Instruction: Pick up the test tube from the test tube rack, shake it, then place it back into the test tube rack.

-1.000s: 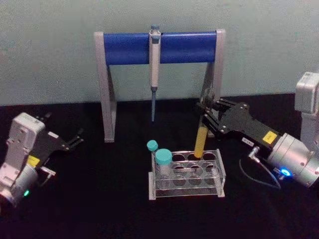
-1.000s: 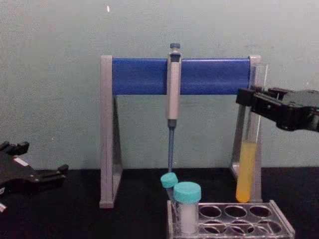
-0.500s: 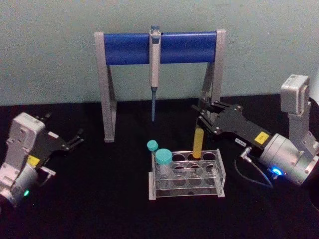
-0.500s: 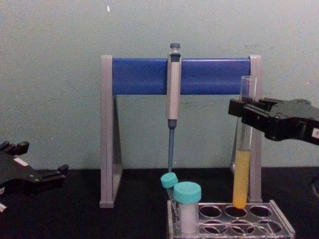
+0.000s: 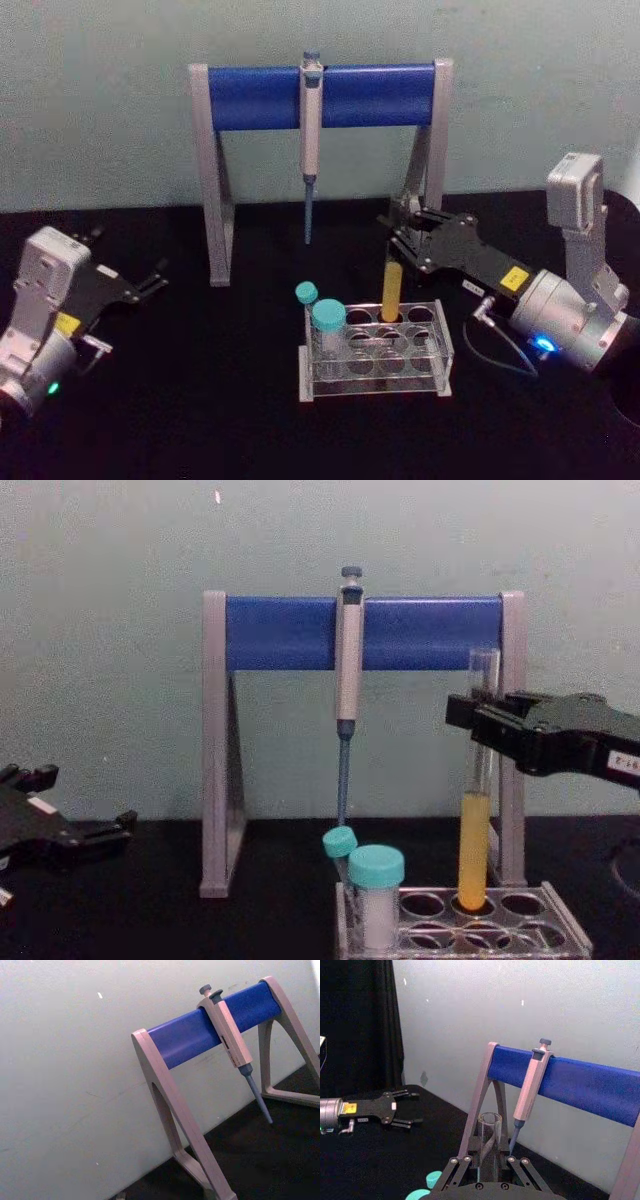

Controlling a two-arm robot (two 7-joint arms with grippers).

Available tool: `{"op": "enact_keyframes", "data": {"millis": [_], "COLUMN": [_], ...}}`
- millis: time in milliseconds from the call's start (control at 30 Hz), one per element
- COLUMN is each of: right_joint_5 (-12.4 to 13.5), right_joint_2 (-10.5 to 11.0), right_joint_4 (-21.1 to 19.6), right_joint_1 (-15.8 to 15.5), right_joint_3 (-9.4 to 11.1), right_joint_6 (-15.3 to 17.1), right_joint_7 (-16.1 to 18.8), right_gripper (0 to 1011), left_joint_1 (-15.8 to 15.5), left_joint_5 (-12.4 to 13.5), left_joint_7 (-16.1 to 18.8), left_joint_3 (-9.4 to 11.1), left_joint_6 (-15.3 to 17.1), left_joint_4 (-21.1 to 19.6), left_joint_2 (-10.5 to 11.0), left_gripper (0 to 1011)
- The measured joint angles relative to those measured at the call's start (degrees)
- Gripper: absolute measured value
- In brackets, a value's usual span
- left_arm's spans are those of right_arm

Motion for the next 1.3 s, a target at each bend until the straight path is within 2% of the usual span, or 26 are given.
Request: {"op": "enact_keyframes", "data": {"millis": [1300], "right_joint_5": [-1.1], "right_joint_2": [-1.7], "right_joint_4": [6.0], "right_joint_1": [3.0], "right_joint_3": [-2.2], "right_joint_6": [2.7], "right_joint_7": [0.8], "right_gripper": [239], "left_joint_1": [0.0], "left_joint_5": [0.0], "left_joint_7": [0.0], "left_joint_3": [0.0], "left_joint_6": [0.0], "left_joint_4": [0.0], "left_joint_2": [0.0], "left_gripper": [1001]}}
